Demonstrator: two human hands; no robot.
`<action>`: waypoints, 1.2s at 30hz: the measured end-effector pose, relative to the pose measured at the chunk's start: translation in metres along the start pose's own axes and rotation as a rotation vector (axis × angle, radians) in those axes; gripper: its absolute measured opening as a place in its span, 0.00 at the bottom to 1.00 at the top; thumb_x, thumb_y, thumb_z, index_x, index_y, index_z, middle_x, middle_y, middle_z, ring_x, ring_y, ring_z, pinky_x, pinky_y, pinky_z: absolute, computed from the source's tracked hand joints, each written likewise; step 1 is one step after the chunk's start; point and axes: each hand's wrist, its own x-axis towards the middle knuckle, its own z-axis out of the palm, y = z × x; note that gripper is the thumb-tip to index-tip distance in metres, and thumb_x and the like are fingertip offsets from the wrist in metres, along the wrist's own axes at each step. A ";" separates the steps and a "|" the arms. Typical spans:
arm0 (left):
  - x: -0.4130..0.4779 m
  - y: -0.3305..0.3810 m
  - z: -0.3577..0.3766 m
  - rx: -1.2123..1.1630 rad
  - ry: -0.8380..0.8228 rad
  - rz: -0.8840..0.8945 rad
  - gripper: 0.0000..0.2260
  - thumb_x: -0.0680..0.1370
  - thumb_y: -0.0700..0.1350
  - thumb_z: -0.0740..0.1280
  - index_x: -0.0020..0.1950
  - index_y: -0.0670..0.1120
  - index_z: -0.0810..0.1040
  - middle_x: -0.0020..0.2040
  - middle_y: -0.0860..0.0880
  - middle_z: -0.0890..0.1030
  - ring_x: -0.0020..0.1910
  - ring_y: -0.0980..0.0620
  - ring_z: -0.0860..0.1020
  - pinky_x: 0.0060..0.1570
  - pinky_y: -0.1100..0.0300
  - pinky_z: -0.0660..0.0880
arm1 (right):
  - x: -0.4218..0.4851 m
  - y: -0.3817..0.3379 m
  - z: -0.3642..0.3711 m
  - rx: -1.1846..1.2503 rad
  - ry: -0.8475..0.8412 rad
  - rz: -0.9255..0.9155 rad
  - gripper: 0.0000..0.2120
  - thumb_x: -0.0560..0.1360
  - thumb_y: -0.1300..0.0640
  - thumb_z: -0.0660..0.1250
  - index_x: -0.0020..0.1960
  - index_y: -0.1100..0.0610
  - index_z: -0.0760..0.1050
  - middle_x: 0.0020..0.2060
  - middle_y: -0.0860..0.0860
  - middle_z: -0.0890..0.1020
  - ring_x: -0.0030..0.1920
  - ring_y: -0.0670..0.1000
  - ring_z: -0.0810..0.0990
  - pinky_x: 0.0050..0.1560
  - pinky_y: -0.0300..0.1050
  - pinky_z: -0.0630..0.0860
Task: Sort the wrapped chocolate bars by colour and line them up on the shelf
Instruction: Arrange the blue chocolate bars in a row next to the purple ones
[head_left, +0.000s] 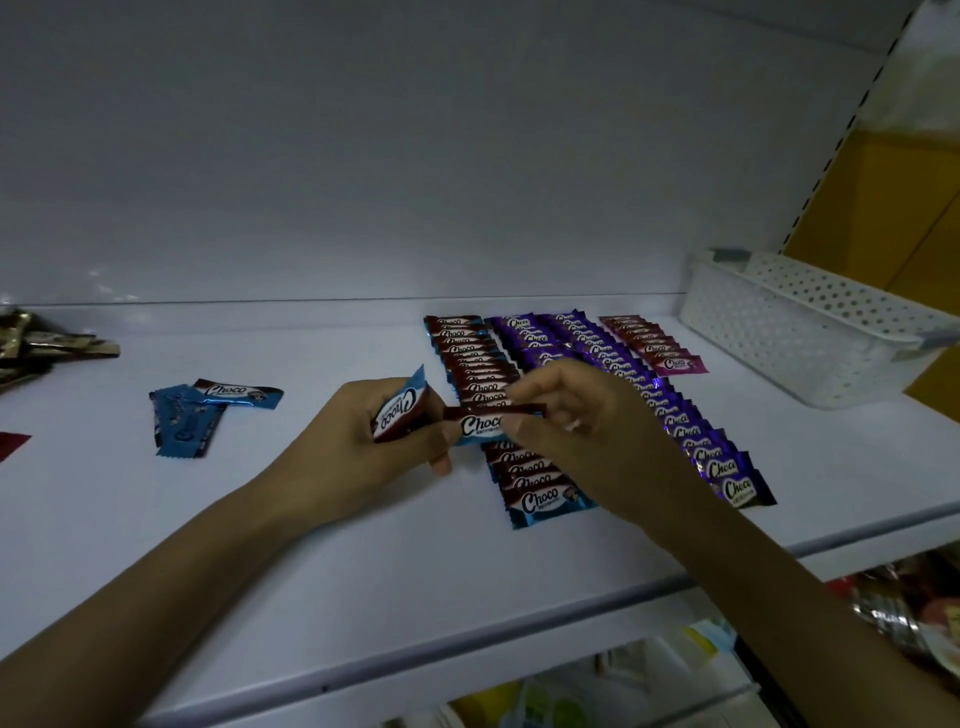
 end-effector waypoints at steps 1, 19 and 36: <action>0.000 0.000 0.002 0.030 -0.015 0.014 0.09 0.75 0.39 0.70 0.34 0.44 0.80 0.28 0.57 0.78 0.26 0.62 0.70 0.29 0.74 0.64 | -0.002 0.000 0.001 -0.105 -0.006 -0.077 0.05 0.73 0.59 0.70 0.48 0.53 0.78 0.41 0.45 0.83 0.43 0.40 0.80 0.42 0.29 0.74; 0.001 -0.003 0.004 0.028 0.068 -0.002 0.06 0.74 0.48 0.66 0.39 0.49 0.78 0.33 0.55 0.81 0.31 0.61 0.77 0.33 0.75 0.69 | -0.029 0.026 -0.029 -0.448 -0.158 -0.114 0.02 0.67 0.48 0.73 0.39 0.44 0.82 0.36 0.38 0.77 0.42 0.40 0.77 0.51 0.43 0.72; 0.008 -0.002 -0.005 -0.526 0.322 -0.292 0.14 0.80 0.45 0.62 0.35 0.50 0.78 0.27 0.50 0.74 0.20 0.57 0.62 0.19 0.68 0.59 | -0.025 0.004 0.001 -0.507 -0.090 -0.242 0.08 0.68 0.48 0.73 0.37 0.48 0.75 0.34 0.40 0.74 0.38 0.40 0.73 0.46 0.45 0.69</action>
